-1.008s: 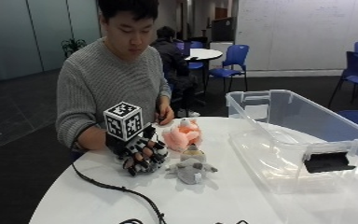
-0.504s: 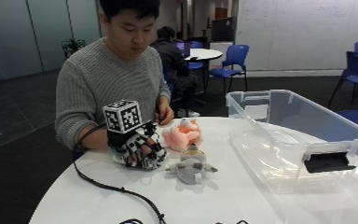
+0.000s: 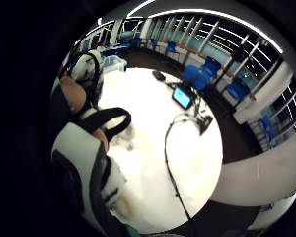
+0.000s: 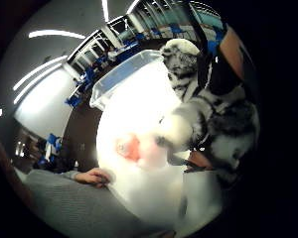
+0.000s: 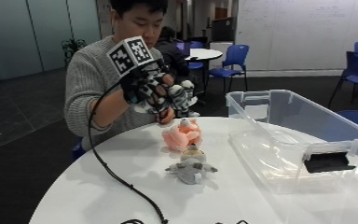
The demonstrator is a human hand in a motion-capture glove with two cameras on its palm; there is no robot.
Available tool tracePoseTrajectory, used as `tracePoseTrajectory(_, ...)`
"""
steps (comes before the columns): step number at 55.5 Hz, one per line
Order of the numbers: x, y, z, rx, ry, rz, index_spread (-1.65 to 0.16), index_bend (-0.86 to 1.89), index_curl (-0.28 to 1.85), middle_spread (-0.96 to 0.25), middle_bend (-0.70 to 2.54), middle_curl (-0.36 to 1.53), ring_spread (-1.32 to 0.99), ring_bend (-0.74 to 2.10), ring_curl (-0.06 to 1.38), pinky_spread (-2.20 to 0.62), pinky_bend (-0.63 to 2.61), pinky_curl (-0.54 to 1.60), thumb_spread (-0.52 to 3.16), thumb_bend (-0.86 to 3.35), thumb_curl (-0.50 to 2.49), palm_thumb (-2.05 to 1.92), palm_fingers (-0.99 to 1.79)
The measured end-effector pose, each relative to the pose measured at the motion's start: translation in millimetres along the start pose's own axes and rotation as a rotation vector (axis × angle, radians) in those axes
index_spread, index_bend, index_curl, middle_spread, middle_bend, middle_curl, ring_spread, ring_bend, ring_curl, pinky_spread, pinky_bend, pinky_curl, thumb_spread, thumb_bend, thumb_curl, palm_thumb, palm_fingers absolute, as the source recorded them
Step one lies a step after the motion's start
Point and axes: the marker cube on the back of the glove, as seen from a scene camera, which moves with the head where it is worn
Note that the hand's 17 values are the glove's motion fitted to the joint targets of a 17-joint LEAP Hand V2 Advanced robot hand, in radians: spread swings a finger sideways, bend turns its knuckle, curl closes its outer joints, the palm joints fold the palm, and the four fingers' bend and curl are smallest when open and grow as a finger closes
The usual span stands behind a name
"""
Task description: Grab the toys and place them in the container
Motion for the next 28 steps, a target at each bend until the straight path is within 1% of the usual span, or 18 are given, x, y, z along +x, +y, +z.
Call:
tracePoseTrajectory(5, -24, -21, 7, -0.022, -0.059, -0.066, -0.35, 0.50, 0.23, -0.33, 0.42, 0.54, -0.39, 0.94, 0.42, -0.41, 1.07, 0.34, 0.84, 0.11, 0.82, 0.69, 0.84)
tracePoseTrajectory(11, -78, -61, 23, -0.066, -0.216, -0.159, -0.35, 0.49, 0.25, -0.33, 0.38, 0.56, -0.40, 0.92, 0.43, -0.41, 1.06, 0.35, 0.81, 0.09, 0.86, 0.69, 0.84)
tracePoseTrajectory(14, -107, -99, 36, -0.079, -0.298, -0.183, -0.35, 0.49, 0.26, -0.33, 0.37, 0.57, -0.40, 0.91, 0.43, -0.41, 1.06, 0.35, 0.79, 0.09, 0.88, 0.69, 0.84)
tracePoseTrajectory(17, -138, -143, 54, -0.086, -0.350, -0.160, -0.35, 0.49, 0.28, -0.34, 0.35, 0.57, -0.41, 0.90, 0.42, -0.41, 1.06, 0.35, 0.78, 0.08, 0.89, 0.69, 0.84)
tracePoseTrajectory(22, -202, -200, 104, -0.107, -0.275, -0.146, -0.36, 0.48, 0.29, -0.34, 0.32, 0.59, -0.41, 0.87, 0.43, -0.41, 1.06, 0.35, 0.78, 0.07, 0.92, 0.69, 0.82)
tracePoseTrajectory(25, -227, -216, 128, -0.137, -0.241, -0.177, -0.36, 0.47, 0.31, -0.35, 0.29, 0.59, -0.41, 0.86, 0.43, -0.41, 1.06, 0.36, 0.78, 0.07, 0.93, 0.69, 0.81)
tracePoseTrajectory(28, -244, -223, 147, -0.168, -0.213, -0.243, -0.36, 0.46, 0.32, -0.35, 0.28, 0.60, -0.41, 0.85, 0.43, -0.41, 1.07, 0.36, 0.79, 0.07, 0.94, 0.69, 0.80)
